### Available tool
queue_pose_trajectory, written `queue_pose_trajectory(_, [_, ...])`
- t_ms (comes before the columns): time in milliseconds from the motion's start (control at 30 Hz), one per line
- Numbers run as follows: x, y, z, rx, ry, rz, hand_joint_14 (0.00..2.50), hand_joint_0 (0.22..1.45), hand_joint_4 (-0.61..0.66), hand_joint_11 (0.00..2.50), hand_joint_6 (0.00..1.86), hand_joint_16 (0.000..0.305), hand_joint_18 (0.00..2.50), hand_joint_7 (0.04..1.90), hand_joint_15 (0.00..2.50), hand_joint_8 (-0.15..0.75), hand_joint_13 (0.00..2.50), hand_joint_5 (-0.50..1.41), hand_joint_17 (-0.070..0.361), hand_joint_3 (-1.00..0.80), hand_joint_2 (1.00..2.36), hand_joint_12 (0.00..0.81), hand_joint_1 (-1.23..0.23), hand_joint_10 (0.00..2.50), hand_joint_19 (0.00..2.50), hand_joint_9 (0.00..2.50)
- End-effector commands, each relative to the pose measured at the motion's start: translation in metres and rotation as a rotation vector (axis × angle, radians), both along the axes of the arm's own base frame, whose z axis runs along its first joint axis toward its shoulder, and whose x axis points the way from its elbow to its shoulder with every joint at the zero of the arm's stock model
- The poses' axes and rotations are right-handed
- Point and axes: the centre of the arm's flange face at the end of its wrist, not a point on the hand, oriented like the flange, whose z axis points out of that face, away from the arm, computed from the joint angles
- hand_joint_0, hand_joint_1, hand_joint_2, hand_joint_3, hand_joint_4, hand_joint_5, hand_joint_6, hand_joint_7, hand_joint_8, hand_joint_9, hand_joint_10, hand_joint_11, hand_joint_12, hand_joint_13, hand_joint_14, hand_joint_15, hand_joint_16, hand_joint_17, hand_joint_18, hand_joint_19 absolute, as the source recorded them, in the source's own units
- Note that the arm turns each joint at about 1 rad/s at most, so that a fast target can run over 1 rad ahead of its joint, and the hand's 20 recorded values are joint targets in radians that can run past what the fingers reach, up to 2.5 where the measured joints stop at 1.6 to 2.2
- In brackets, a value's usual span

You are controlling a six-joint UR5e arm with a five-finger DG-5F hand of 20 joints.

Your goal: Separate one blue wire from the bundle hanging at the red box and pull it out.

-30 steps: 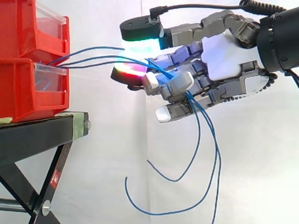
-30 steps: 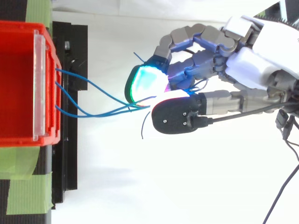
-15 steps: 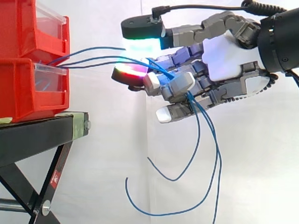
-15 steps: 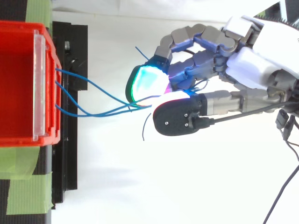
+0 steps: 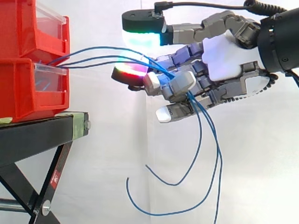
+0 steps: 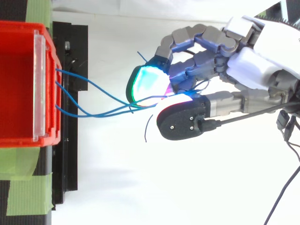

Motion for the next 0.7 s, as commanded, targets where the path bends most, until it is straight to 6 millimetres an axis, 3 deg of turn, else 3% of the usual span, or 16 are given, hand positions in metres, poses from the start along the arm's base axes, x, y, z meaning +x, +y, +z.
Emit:
queue_pose_trajectory(0, [-0.0003, 0.0000, -0.0004, 0.000, 0.001, 0.000, 1.00, 0.59, 0.20, 1.51, 0.92, 0.056, 0.68, 0.88, 1.46, 0.311, 0.71, -0.24, 0.127, -0.39, 1.01, 0.414, -0.92, 0.01, 0.66, 0.77])
queue_pose_trajectory(667, [-0.0004, -0.0001, 0.0000, -0.001, 0.004, 0.000, 0.98, 0.71, 0.18, 1.50, 0.92, 0.055, 0.72, 0.87, 1.48, 0.303, 0.73, -0.24, 0.125, -0.14, 1.02, 0.415, -0.94, 0.01, 0.61, 0.76])
